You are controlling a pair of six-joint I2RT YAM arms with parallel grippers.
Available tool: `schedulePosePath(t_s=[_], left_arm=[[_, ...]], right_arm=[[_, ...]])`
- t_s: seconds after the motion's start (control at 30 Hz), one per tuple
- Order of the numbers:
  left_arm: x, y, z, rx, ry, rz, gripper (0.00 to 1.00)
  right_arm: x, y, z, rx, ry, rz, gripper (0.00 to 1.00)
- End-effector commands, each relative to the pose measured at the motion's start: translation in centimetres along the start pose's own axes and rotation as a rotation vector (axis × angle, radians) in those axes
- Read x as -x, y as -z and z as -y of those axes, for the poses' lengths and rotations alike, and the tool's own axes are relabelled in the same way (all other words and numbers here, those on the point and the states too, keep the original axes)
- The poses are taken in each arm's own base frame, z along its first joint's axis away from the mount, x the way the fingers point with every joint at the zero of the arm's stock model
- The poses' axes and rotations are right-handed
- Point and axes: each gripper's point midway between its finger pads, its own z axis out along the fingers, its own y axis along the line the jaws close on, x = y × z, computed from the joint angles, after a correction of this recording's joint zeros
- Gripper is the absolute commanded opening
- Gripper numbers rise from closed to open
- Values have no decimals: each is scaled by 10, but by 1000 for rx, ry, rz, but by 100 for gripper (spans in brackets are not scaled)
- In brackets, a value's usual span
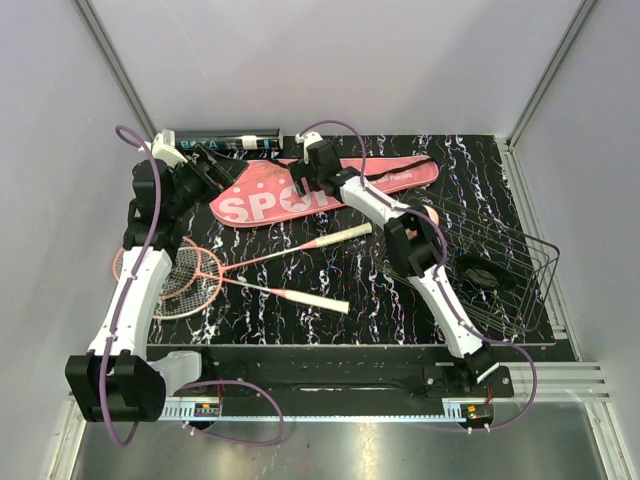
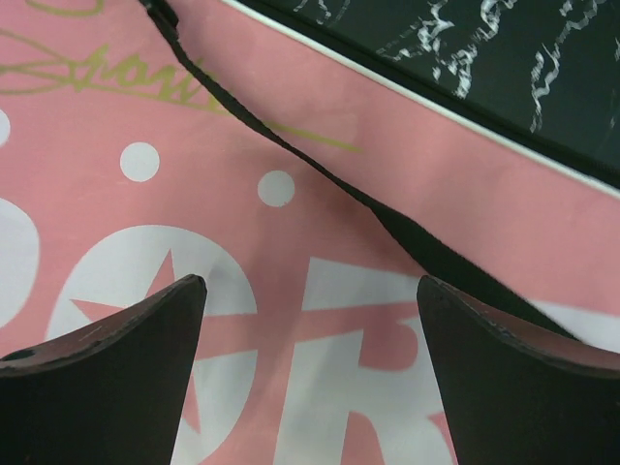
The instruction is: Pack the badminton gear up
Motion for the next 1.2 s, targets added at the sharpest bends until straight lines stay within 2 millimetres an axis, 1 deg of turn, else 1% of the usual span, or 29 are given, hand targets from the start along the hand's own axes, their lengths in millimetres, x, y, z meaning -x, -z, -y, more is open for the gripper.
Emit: schedulePosePath(t_s=[0.0, 0.13, 0.17, 0.2, 0.23, 0.27, 0.33, 0.4, 0.43, 0.5, 0.53, 0.57, 0.6, 0.63, 0.67, 0.7, 0.73, 0.77, 0.83, 0.87, 0.9, 0.97, 1.0, 1.07, 1.13, 1.17], left_arm=[[3, -3, 8, -55, -3, 0, 97], [-1, -7, 5, -54, 17, -21, 97], [-2, -8, 6, -59, 24, -27, 97], [-2, -9, 4, -57, 26, -28, 97], [-3, -10, 2, -54, 30, -33, 97], [-3, -11, 0, -49, 36, -33, 97], [-5, -13, -4, -45, 46, -44, 97], [-5, -14, -6, -44, 49, -43, 97], [-7, -16, -7, -43, 53, -50, 97], [-6, -16, -10, -38, 51, -47, 97], [-5, -17, -10, -36, 51, -47, 97], [-6, -17, -12, -31, 55, -47, 97], [-6, -17, -13, -29, 56, -48, 97], [-6, -17, -14, -30, 57, -49, 96], [-6, -17, -14, -29, 59, -50, 96], [-7, -18, -14, -29, 60, -52, 96], [-6, -18, -14, -31, 60, -52, 96], [-6, -18, -14, -31, 60, -52, 96], [-6, -17, -13, -33, 58, -50, 96], [-7, -18, -13, -32, 59, -53, 96], [-5, -18, -13, -32, 58, -49, 96], [-6, -18, -13, -33, 57, -52, 96], [-6, -17, -13, -33, 56, -50, 96], [-6, -17, -12, -37, 56, -55, 97], [-7, -18, -13, -35, 61, -59, 96], [-8, -19, -14, -34, 65, -60, 96]], right_arm=[[38, -2, -5, 35, 270, 108, 100], [38, -8, 5, -9, 370, 114, 100], [30, -13, 5, -8, 409, 102, 100], [28, -16, 6, 4, 427, 101, 100], [33, -16, 3, 10, 435, 114, 100], [22, -24, 4, 24, 429, 94, 100], [19, -26, -14, 139, 411, 93, 100], [20, -26, -23, 184, 400, 98, 98], [30, -24, -27, 196, 356, 122, 95], [36, -21, -32, 259, 304, 144, 90], [44, -19, -35, 276, 251, 168, 87], [48, -19, -35, 286, 220, 179, 79], [55, -19, -30, 290, 185, 201, 76], [54, -20, -31, 306, 131, 198, 71], [57, -19, -32, 330, 106, 202, 63], [62, -17, -32, 333, 85, 211, 58], [60, -19, -30, 327, 55, 204, 54], [60, -19, -28, 318, 46, 203, 44], [60, -19, -27, 316, 38, 198, 39], [58, -19, -27, 309, 37, 192, 39], [56, -20, -26, 303, 34, 183, 42], [57, -20, -19, 264, 33, 183, 58], [54, -21, -16, 247, 31, 172, 67], [53, -22, -9, 202, 25, 164, 69], [49, -20, -6, 189, 15, 138, 69], [47, -19, -6, 193, -21, 120, 71]])
